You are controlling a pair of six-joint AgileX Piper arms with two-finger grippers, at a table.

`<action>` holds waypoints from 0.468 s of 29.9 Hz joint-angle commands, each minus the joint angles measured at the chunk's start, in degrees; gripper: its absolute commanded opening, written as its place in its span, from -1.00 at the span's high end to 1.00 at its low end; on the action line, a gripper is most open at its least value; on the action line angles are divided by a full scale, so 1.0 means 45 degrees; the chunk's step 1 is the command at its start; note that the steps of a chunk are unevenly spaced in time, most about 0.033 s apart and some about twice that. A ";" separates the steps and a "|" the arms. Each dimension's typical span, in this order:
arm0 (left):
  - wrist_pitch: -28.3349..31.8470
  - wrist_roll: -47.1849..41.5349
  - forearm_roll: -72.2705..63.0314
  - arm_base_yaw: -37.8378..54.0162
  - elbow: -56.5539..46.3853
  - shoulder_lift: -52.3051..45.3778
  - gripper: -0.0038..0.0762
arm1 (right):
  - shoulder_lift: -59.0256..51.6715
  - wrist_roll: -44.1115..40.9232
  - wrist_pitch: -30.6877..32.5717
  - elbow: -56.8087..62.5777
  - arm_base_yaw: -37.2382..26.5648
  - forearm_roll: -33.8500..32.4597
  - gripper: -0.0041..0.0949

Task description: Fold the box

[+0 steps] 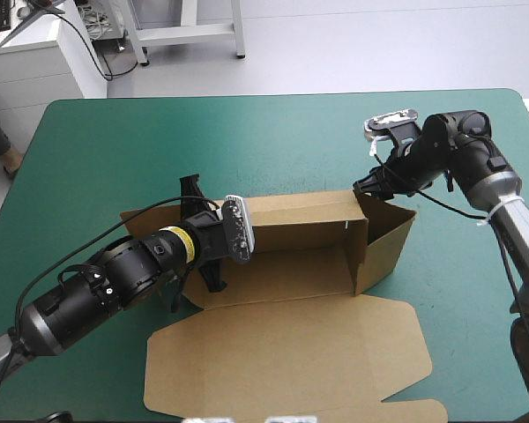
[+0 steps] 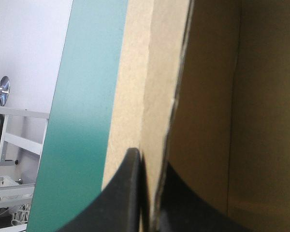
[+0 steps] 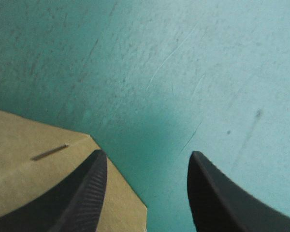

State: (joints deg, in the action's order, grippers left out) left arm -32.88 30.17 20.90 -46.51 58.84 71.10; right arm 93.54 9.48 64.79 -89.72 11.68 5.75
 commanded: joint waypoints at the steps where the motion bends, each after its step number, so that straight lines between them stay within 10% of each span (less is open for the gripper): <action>1: -0.1581 -0.0300 -0.0714 0.0038 -0.0003 0.0270 0.92 | -0.0685 0.0771 0.0512 -0.0128 -0.0092 0.0525 -0.04; 14: -0.1423 -0.0277 -0.0651 0.0038 -0.0003 0.0729 0.92 | -0.2714 0.1929 0.0660 0.1718 -0.0092 0.1668 -0.04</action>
State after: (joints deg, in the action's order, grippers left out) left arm -31.92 30.11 22.81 -45.99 59.23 73.57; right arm 85.59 16.64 69.56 -83.27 11.64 12.11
